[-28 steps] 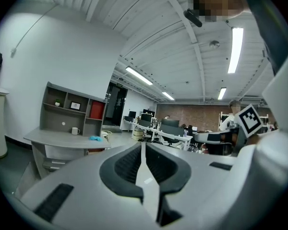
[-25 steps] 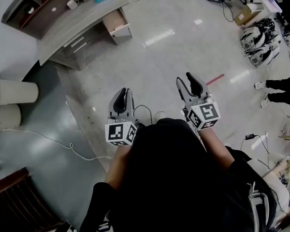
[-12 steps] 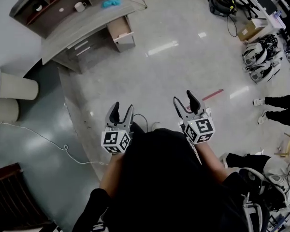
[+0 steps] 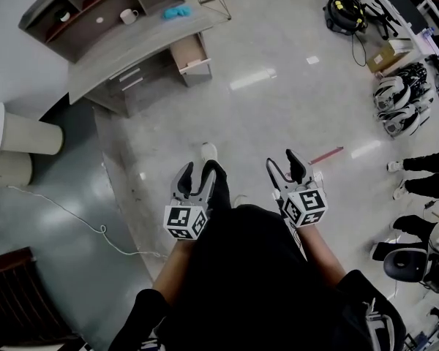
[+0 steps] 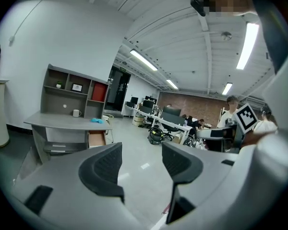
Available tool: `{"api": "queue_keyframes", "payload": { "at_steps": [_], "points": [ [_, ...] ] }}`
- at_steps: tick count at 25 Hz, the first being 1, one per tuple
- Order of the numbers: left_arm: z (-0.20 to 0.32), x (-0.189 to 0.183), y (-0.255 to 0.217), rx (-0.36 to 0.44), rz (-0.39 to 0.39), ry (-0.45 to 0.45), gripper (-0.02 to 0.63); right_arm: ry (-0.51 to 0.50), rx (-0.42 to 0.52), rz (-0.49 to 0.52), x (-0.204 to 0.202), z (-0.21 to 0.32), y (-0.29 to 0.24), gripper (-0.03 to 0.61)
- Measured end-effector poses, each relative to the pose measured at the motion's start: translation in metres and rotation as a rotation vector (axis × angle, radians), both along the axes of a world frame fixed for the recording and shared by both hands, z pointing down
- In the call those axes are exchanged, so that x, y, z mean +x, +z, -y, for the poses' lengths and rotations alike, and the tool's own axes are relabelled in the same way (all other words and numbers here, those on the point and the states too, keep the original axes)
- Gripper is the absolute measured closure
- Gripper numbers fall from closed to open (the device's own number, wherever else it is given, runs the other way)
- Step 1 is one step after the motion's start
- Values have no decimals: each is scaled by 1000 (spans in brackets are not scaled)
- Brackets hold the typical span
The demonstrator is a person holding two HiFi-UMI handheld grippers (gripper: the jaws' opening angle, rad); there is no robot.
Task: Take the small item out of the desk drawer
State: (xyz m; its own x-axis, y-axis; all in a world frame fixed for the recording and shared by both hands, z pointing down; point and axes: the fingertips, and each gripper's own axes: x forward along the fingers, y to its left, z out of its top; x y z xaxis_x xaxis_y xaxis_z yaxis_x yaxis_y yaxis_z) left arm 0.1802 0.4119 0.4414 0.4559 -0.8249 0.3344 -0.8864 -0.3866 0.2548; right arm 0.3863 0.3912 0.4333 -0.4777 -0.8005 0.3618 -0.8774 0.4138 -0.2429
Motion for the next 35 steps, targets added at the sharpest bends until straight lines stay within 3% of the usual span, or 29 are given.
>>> {"api": "queue_keyframes", "payload": {
  "at_steps": [11,21,35],
  "points": [
    [148,-43,2,40,-38,-3,374,-22,3,-67,-42,133,-3,328],
    [292,-112,-16,58,-96,-17,376,-72,-68,-43,-129,287,-5,327],
    [393,-195,-16,82,-147,-60,376,-139,-89,-125,-222,402,1,325]
  ]
}}
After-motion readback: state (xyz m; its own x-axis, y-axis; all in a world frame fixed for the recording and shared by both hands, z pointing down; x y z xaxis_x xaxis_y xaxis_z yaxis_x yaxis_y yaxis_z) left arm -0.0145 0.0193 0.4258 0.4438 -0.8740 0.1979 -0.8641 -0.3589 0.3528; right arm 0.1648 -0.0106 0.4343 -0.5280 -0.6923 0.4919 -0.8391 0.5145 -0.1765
